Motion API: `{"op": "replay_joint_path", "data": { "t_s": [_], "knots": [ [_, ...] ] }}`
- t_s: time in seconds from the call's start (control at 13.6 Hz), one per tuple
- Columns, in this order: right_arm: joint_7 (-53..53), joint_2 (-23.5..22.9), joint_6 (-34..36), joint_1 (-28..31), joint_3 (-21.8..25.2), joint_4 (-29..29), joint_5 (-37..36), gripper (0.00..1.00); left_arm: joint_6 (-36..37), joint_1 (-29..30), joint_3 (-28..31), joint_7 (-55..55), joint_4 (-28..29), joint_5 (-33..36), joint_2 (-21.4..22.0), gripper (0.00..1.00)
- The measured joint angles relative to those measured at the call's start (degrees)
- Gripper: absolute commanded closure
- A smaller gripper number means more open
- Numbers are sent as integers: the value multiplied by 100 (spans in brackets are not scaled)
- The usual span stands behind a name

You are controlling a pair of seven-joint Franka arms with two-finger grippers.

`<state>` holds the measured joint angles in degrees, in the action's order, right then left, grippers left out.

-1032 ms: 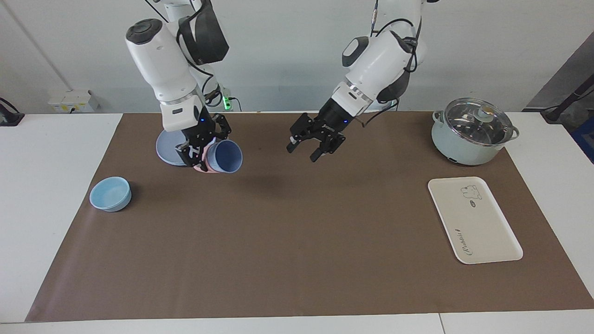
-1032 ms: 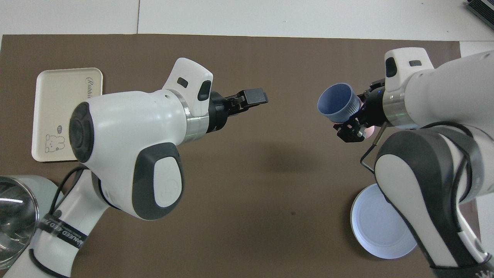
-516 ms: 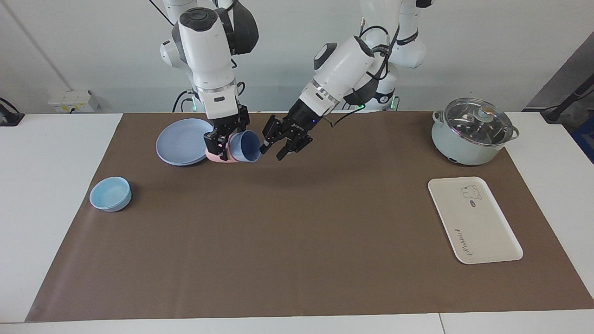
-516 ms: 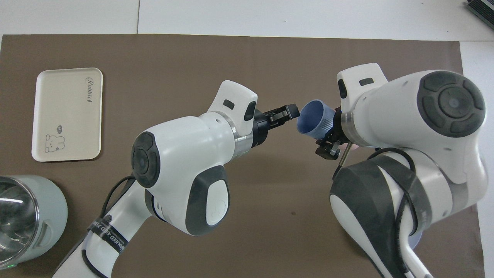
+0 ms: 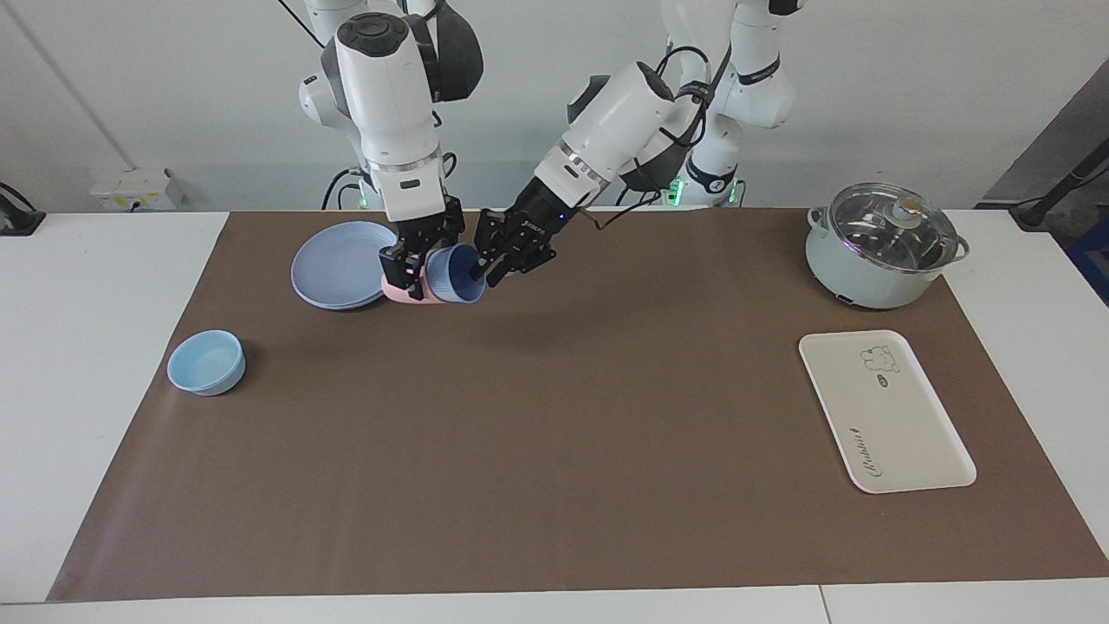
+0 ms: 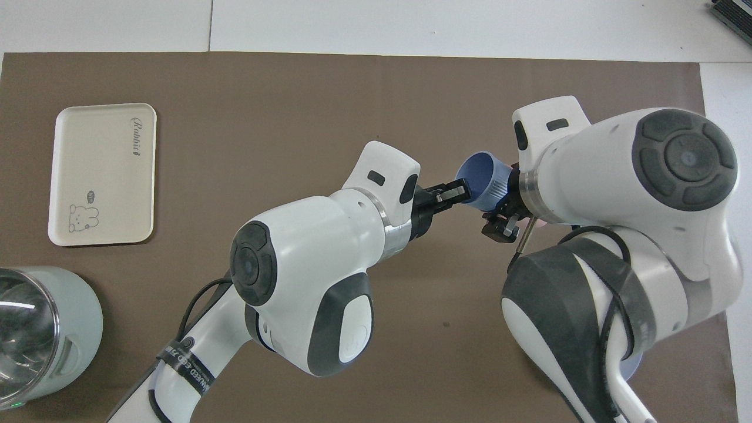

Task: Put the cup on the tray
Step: 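Bring the blue cup toward the left gripper while the left gripper reaches it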

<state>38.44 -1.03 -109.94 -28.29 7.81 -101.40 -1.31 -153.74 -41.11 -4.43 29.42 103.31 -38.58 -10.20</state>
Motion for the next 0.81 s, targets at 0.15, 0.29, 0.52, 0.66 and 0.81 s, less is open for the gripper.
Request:
{"op": "replay_joint_path", "data": {
  "t_s": [0.15, 0.29, 0.52, 0.66, 0.81],
  "knots": [
    [0, 8, 52, 2, 5, -1, -24, 100, -34, -8, 21, 6, -1, 0, -4, 100],
    [0, 13, 94, 0, 1, -2, -25, 100, -65, -9, 39, 6, -12, 0, -7, 100],
    [0, 14, 92, 0, 2, 2, -26, 100, -65, -7, 46, 6, -32, 0, -7, 100],
    [0, 16, 80, 3, 7, 12, -26, 100, -4, 36, 91, 17, -193, -5, -26, 100],
    [0, 16, 68, 4, 11, 19, -27, 100, 482, 268, 133, 23, -595, -8, -87, 100]
  ]
}}
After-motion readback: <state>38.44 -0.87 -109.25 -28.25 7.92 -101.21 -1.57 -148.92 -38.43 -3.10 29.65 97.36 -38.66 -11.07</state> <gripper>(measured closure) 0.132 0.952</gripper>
